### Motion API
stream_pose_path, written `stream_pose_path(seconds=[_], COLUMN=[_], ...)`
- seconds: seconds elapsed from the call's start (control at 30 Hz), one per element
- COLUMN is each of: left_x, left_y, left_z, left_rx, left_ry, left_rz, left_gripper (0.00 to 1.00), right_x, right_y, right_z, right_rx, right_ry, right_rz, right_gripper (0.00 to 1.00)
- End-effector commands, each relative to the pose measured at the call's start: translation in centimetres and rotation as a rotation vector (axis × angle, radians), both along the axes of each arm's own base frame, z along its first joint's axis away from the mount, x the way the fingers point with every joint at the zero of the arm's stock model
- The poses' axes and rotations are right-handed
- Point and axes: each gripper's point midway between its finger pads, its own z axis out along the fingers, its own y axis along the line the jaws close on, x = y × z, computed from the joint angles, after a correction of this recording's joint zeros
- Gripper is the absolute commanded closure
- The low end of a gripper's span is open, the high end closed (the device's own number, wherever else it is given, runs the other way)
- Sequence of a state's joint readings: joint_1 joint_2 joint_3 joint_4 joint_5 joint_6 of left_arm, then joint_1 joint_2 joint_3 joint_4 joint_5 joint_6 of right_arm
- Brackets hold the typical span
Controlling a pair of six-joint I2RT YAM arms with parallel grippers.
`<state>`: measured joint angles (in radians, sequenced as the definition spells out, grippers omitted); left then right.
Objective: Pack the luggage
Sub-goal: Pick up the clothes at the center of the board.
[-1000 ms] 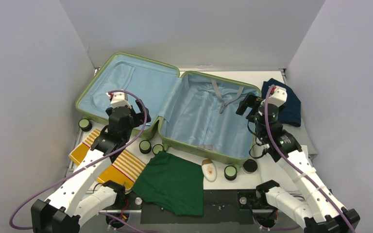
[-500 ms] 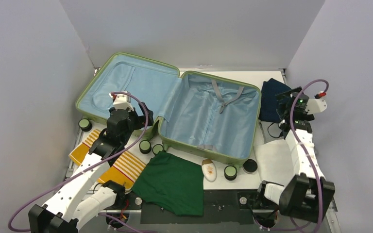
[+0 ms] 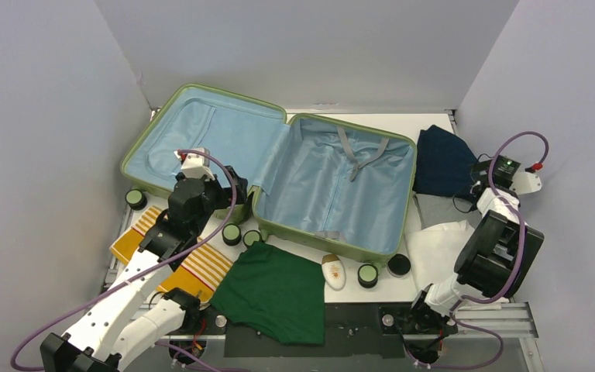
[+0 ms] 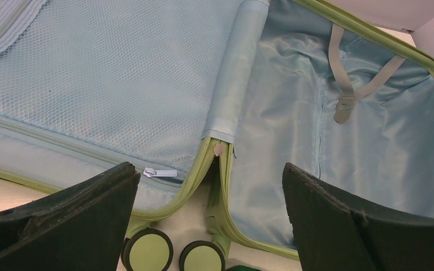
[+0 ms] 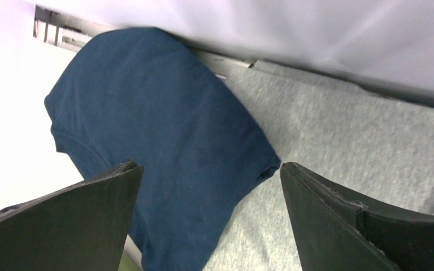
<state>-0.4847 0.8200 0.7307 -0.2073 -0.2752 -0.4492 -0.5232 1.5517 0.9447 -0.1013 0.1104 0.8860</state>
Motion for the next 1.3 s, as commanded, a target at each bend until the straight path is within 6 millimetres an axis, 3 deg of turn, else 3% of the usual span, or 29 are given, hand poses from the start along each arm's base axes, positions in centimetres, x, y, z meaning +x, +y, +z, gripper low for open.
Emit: stream_pose_path(seconds=[0.0, 0.27, 0.5, 0.6, 0.77, 0.83, 1.0, 1.03, 1.27], left_x=[0.2, 0.4, 0.6, 0.7, 0.7, 0.7, 0.8, 0.8, 0.8], left_y=[-0.7, -0.8, -0.7, -0.6, -0.5, -0.5, -0.6, -0.5, -0.4], left_z=[1.0, 0.2, -0.3, -0.4, -0.6, -0.6, -0.7, -0.7, -1.0], left_rx=[-0.018, -0.005, 0.008, 0.014, 0.020, 0.020, 0.021, 0.022, 0.027], left_ry=[-0.026, -0.002, 0.006, 0.008, 0.015, 0.014, 0.018, 0.019, 0.025], left_rz=[-0.028, -0.027, -0.018, -0.011, -0.010, -0.010, -0.010, -0.009, -0.003], left_gripper=[0.03, 0.03, 0.03, 0.03, 0.04, 0.04, 0.04, 0.04, 0.04], right_x=[0.5, 0.6, 1.4, 1.7, 2.0, 2.2, 2.5, 2.5, 2.9], right_y=[-2.0, -2.0, -1.4, -1.1, -0.2, -0.1, -0.1, -0.2, -0.3], right_z=[1.9, -1.1, -3.1, -3.6, -3.8, -3.5, -4.1, -4.1, -3.1], right_rx=[-0.053, -0.005, 0.056, 0.065, 0.077, 0.074, 0.090, 0.087, 0.056], right_ry=[-0.050, -0.024, -0.005, -0.029, -0.098, -0.125, -0.120, -0.119, -0.152], right_rz=[-0.021, -0.014, 0.025, 0.030, 0.054, 0.061, 0.061, 0.060, 0.072], right_gripper=[0.03, 0.04, 0.12, 0.22, 0.51, 0.56, 0.39, 0.40, 0.72])
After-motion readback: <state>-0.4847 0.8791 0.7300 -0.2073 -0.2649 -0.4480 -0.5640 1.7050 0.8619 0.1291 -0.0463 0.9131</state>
